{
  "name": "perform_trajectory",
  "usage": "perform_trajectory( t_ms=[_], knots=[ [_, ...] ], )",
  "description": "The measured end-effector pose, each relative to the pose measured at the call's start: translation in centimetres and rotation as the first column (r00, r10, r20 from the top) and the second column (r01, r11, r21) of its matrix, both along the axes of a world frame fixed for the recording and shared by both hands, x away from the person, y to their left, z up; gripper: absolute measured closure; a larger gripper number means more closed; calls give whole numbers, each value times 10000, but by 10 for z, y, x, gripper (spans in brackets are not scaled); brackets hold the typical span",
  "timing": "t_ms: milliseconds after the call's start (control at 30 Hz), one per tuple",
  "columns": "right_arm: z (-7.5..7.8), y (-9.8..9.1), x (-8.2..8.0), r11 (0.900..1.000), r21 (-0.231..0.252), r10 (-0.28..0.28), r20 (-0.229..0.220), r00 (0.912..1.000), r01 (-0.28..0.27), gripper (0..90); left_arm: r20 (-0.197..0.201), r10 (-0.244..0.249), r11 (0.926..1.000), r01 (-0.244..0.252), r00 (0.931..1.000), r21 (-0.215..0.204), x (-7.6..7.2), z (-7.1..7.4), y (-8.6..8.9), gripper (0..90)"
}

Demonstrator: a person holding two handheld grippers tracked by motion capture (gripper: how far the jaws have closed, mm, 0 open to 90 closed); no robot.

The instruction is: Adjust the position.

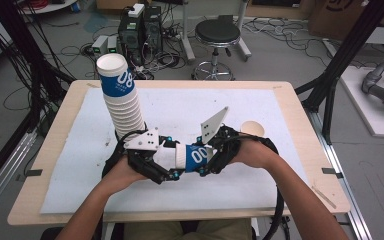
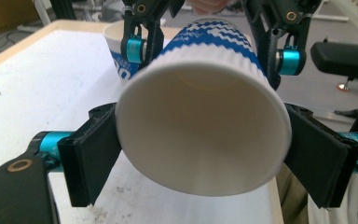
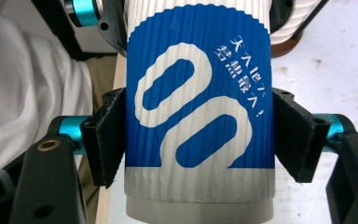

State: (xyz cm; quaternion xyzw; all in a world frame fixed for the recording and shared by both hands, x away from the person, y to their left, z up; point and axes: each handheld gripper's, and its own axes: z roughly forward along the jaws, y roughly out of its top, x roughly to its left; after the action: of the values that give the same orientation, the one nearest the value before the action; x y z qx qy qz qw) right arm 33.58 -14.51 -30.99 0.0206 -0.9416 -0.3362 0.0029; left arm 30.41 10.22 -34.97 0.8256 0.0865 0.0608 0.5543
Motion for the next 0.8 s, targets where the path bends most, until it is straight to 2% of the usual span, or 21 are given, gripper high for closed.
perform_trajectory(
  t_ms=[133, 267, 300, 333, 433, 500, 633, 667, 800],
  knots=[
    [1, -9, 0, 9970, 744, -227, -70, 9997, 232, 273, -65, 119, 9956, -125, 9999, -926, 2, 0, 6, 161],
    [-2, -21, 2, 9870, 1495, -570, -180, 9982, 590, 273, -211, 319, 9841, -351, 9993, -1743, 5, -2, 13, 155],
    [-3, -24, 2, 9835, 1662, -679, -230, 9974, 708, 273, -211, 319, 9841, -351, 9993, -1743, 5, -2, 13, 145],
    [-4, -27, 3, 9798, 1849, -720, -288, 9970, 761, 273, -178, 484, 9788, -510, 9987, -1985, 6, -3, 16, 140],
    [-7, -35, 3, 9681, 2307, -924, -345, 9951, 979, 273, -174, 616, 9726, -639, 9980, -2235, 8, -4, 19, 140],
    [-8, -40, 3, 9556, 2720, -1071, -362, 9936, 1129, 273, -216, 615, 9697, -648, 9979, -2355, 8, -5, 19, 140],
    [-11, -49, 1, 9215, 3633, -1245, -579, 9905, 1371, 273, -299, 547, 9677, -603, 9981, -2449, 9, -8, 19, 140],
    [-12, -50, 1, 9160, 3760, -1277, -572, 9902, 1398, 273, -295, 573, 9670, -628, 9979, -2470, 9, -9, 18, 140],
    [-17, -52, -1, 8789, 4516, -1292, -843, 9880, 1535, 273, -341, 461, 9585, -538, 9984, -2799, 8, -9, 17, 140]
  ],
)
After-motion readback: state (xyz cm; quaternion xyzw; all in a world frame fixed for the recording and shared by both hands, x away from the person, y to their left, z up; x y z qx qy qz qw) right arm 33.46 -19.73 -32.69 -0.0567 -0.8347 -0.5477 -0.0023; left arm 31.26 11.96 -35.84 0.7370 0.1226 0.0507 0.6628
